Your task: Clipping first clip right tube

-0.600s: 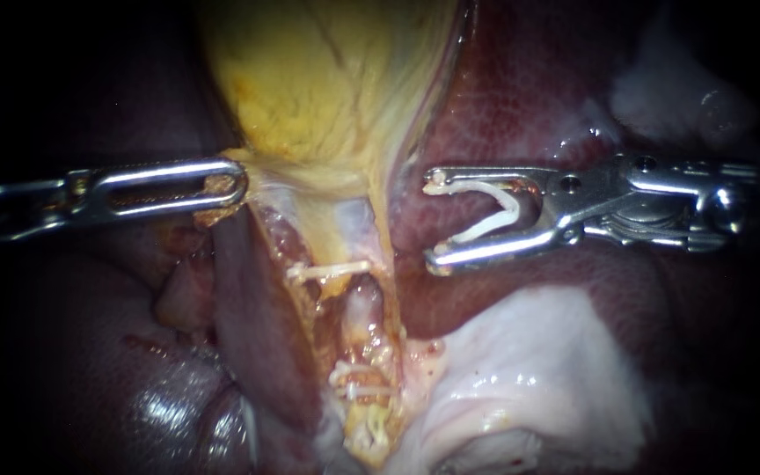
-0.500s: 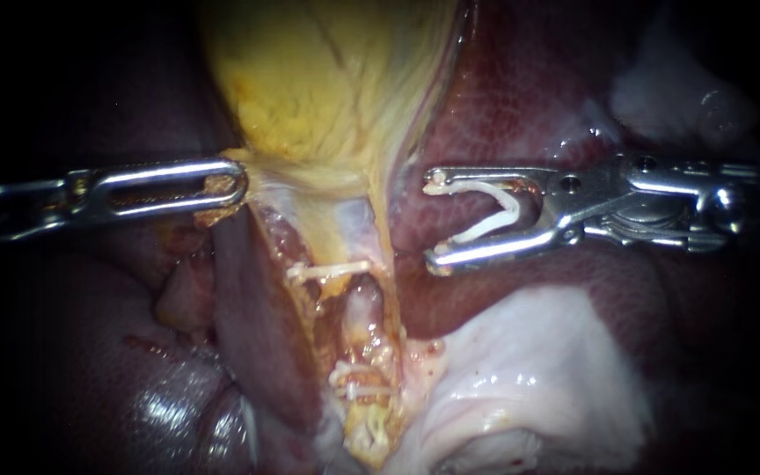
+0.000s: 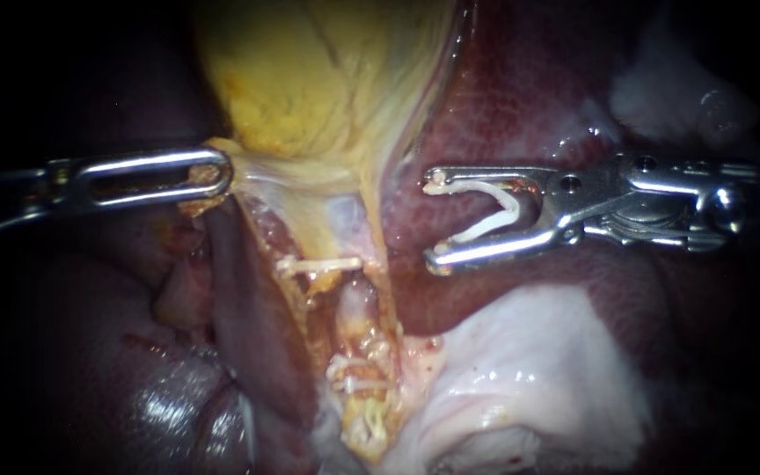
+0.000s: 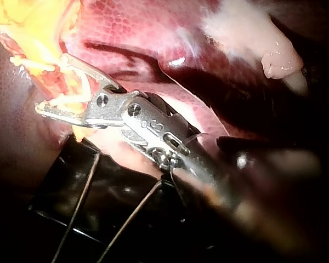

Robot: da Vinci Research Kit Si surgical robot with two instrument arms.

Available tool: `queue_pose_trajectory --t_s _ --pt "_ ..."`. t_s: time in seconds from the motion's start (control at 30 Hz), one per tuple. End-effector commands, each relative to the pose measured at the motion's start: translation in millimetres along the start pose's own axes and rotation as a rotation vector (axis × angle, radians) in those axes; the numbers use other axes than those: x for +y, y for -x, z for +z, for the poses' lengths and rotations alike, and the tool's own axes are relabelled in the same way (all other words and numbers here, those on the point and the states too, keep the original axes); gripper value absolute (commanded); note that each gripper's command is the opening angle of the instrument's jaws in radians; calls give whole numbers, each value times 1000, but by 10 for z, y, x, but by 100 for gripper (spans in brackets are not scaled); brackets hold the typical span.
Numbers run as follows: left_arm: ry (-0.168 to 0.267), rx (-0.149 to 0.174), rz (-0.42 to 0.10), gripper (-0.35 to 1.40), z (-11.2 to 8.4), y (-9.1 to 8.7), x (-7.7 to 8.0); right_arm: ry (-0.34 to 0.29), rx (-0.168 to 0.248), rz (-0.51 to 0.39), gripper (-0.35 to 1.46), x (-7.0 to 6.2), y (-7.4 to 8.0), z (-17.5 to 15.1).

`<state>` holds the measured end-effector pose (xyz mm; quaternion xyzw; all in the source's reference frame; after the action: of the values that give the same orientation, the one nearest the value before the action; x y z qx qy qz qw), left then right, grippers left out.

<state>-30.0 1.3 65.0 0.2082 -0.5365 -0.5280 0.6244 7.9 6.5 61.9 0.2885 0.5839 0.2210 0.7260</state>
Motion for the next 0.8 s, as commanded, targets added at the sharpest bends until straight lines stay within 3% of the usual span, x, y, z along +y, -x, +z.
queue_pose_trajectory --t_s 0.03,0.27,0.53,0.8 --pt "2 -5 0 -35 -2 1 0 0 0 -1 60 0 1 1" --pt "1 -5 1 -35 -4 0 1 -7 -11 -11 60 -1 15 8" --pt "2 -6 2 -35 -4 -1 1 -36 -130 24 60 -1 72 38" --pt "3 -6 2 -35 -4 -2 0 -33 -188 50 59 9 107 59"
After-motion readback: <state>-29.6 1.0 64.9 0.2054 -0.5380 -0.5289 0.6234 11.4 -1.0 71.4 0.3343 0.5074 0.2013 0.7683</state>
